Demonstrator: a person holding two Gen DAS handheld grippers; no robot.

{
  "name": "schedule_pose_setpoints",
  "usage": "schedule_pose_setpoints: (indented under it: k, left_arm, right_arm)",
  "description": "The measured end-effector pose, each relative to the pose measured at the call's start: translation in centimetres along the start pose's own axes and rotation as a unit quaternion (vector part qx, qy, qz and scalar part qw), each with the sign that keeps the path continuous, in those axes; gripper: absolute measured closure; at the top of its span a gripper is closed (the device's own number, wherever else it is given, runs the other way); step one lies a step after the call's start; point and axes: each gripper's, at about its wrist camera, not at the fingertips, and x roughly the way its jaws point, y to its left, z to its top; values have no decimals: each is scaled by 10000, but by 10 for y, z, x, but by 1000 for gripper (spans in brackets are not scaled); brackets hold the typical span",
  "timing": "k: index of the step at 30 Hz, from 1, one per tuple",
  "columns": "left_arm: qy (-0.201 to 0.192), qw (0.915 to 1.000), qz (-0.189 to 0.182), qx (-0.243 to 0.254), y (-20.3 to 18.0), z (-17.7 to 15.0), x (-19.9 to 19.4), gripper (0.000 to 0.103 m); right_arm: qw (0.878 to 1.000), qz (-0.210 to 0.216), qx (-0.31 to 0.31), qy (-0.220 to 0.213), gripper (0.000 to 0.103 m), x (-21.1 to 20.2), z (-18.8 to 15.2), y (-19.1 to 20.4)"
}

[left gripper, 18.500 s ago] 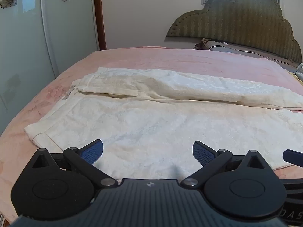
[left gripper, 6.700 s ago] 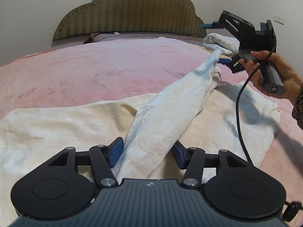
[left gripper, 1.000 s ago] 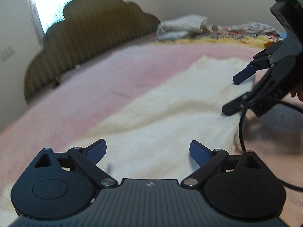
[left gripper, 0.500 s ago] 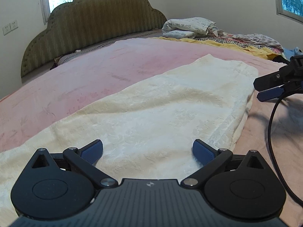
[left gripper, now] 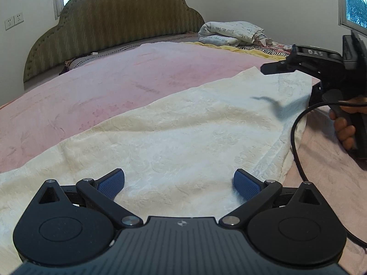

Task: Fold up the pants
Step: 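Grasp the folded pants end with the right gripper and lift it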

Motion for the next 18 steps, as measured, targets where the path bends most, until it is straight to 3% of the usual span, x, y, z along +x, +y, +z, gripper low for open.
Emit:
schedule_pose_setpoints:
  k: [2, 3, 4, 5, 8, 11, 13, 14, 16, 18]
  left_arm:
    - [9, 10000, -15, -32, 0, 0, 0, 0]
    - [11, 10000, -20, -40, 0, 0, 0, 0]
    - [12, 10000, -23, -46, 0, -1, 0, 0]
    - [12, 10000, -26, -50, 0, -1, 0, 0]
    - [6, 10000, -38, -78, 1, -1, 0, 0]
    - [-119, 9995, 42, -300, 7, -1, -6, 9]
    - [-257, 9959, -266, -821, 19, 3, -14, 10]
    - [-349, 9898, -627, -1232, 28, 5, -18, 9]
    - [-583, 9588, -1563, -2298, 51, 7, -24, 7]
    - [-730, 9063, -2462, -3358, 71, 10, -21, 0]
  right_arm:
    - [9999, -45, -98, 37, 17, 9, 4, 1]
    - [9999, -74, -116, 32, 26, 12, 6, 1]
    - [9999, -138, -73, 50, 69, 15, 8, -1]
    - [9997, -160, 129, 98, 98, 19, 8, -9]
    - [9980, 149, 605, 110, 98, 19, 10, -26]
    - [9998, -72, -168, -28, 98, 16, 10, -4]
    - [9964, -172, -814, -167, 98, 11, 9, 19]
    - [9927, -208, -1168, -210, 98, 9, 8, 33]
    - [9795, -214, -1985, -283, 98, 4, 3, 65]
    - [9584, -257, -2825, -310, 98, 3, -7, 100]
